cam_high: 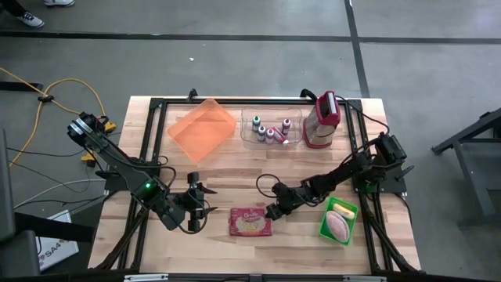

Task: Pick & Place Food Item
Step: Put the red popcorn bag into the orange bin

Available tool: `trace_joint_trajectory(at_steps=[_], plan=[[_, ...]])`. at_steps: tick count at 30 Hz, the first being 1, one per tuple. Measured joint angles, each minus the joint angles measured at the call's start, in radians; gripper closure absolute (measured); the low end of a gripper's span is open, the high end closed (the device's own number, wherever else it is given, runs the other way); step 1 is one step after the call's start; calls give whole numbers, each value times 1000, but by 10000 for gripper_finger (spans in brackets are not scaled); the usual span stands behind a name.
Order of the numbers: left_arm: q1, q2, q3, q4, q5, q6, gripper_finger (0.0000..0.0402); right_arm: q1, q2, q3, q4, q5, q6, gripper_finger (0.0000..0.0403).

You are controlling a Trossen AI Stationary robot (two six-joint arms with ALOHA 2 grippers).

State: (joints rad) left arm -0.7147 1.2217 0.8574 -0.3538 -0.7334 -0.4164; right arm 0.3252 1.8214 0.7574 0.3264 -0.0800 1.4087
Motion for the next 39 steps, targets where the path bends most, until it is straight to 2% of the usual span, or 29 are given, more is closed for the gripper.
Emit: trace_joint_trajectory(at_steps=[7, 14, 17, 26, 31, 39], plan=[[0, 0, 0, -5, 12, -17, 183, 0, 0, 0, 0, 0, -3, 251], [6, 6, 0, -32, 142, -123, 183, 0, 0, -1, 0, -1, -3, 251], [8, 26, 0, -35, 168, -160, 183, 0, 0, -1, 0, 0, -3, 251], [29, 191, 0, -34, 248, -203, 183, 0, 0, -1, 0, 0, -3, 251], [31, 288, 0, -26, 255, -213, 183, 0, 0, -1, 0, -1, -2, 251], [31, 397, 0, 81, 278, -212, 183, 2, 0, -1, 4, 0, 0, 251]])
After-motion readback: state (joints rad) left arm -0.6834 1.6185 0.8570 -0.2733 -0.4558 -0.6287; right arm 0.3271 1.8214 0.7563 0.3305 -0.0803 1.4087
